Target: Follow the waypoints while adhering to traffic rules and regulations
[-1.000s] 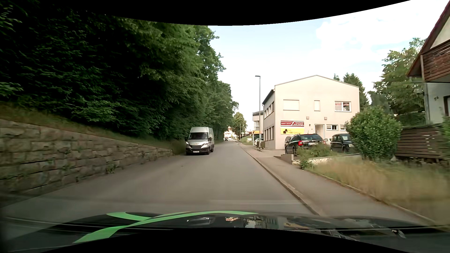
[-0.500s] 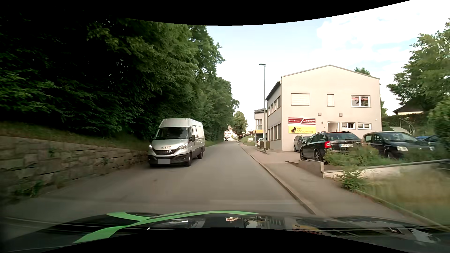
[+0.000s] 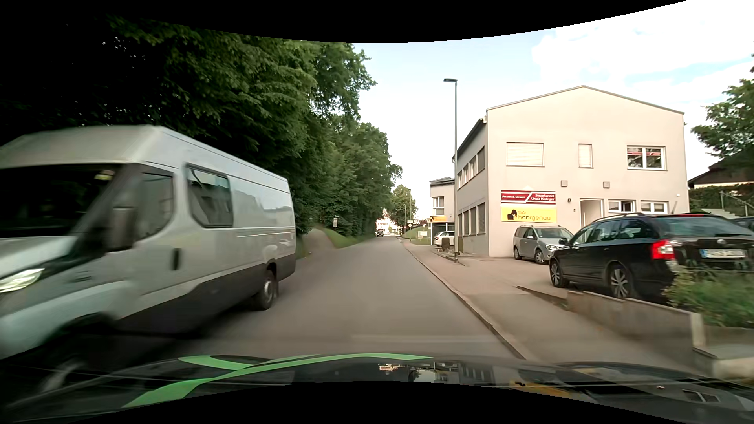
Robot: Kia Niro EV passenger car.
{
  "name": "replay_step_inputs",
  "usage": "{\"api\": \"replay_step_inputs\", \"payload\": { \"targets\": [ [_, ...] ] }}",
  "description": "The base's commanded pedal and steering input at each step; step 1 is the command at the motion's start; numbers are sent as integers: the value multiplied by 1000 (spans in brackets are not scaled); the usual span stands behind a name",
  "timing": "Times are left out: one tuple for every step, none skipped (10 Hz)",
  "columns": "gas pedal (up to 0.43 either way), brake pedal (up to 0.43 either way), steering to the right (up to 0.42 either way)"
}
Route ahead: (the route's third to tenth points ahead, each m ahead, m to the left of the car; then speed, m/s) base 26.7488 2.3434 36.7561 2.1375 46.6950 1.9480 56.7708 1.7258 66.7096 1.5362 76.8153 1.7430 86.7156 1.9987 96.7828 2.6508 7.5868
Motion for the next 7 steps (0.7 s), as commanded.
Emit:
{"api": "replay_step_inputs", "payload": {
  "targets": [
    [169,0,-5],
    [169,0,-6],
    [169,0,-6],
    [169,0,-6],
    [169,0,-6],
    [169,0,-6],
    [169,0,-6]
  ]
}}
